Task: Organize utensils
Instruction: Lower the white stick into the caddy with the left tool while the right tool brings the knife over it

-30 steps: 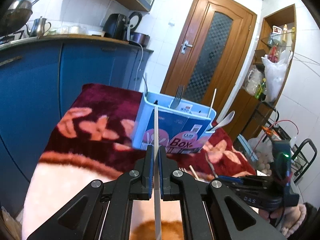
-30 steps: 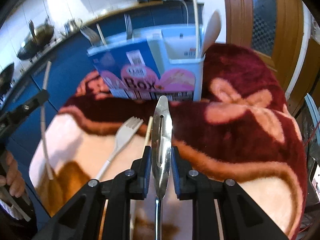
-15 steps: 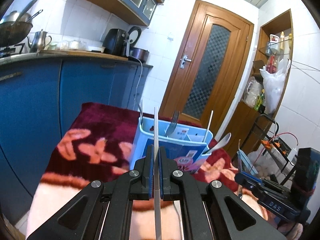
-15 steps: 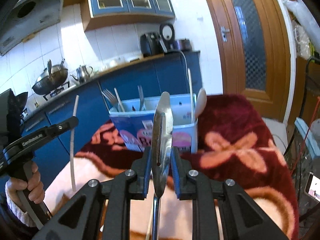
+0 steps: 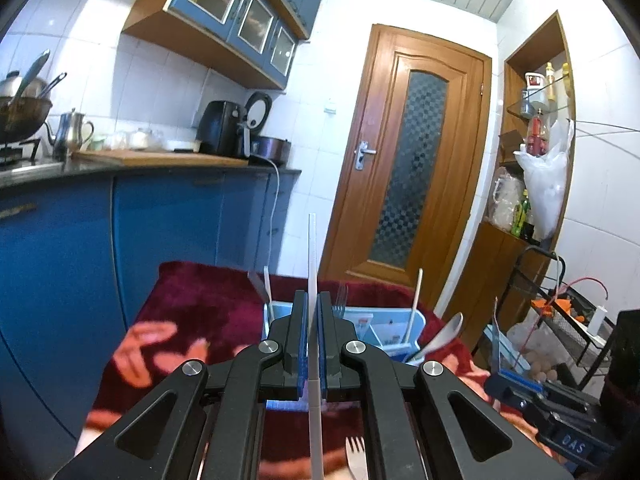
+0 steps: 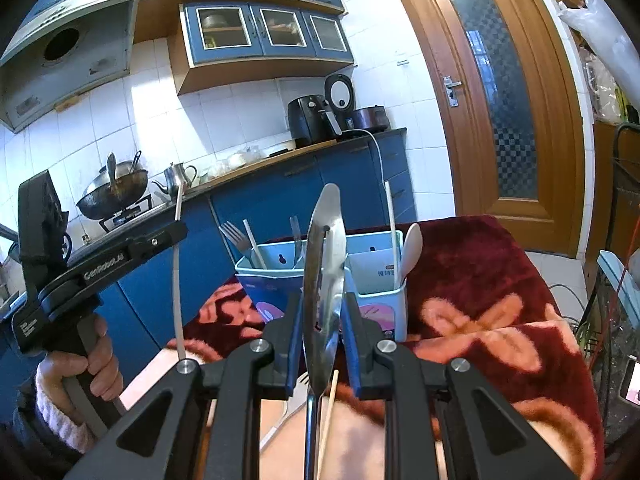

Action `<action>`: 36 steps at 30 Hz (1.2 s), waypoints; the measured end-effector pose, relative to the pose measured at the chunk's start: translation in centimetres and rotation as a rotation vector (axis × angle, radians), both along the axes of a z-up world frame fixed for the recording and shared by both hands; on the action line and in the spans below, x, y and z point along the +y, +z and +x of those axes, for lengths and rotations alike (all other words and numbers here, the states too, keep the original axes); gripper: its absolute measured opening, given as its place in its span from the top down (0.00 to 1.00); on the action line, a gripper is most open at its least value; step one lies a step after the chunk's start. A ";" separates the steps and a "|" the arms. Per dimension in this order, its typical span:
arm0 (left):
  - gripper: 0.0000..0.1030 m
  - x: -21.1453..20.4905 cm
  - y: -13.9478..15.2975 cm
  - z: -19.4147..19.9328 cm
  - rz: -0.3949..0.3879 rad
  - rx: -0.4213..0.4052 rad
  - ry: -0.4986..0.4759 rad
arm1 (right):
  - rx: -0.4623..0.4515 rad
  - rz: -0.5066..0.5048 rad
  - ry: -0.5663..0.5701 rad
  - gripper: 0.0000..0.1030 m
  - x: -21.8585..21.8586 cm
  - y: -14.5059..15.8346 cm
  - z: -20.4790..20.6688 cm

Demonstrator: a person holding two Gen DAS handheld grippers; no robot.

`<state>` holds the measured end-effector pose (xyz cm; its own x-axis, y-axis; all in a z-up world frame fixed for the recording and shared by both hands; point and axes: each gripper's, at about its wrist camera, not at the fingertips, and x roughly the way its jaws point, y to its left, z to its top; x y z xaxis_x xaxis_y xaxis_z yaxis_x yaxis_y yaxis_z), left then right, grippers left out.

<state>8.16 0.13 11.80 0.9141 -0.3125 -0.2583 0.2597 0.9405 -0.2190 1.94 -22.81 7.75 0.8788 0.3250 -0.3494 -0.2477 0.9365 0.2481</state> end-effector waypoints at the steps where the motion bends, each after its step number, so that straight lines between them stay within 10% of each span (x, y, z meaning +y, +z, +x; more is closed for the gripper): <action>1: 0.96 0.0 0.2 0.2 -0.003 -0.007 0.002 | -0.003 0.005 -0.001 0.80 -0.1 0.0 0.0; 36: 0.96 -1.7 1.2 7.9 -0.042 -0.239 0.183 | -0.239 0.058 -0.072 0.80 -0.9 5.0 7.8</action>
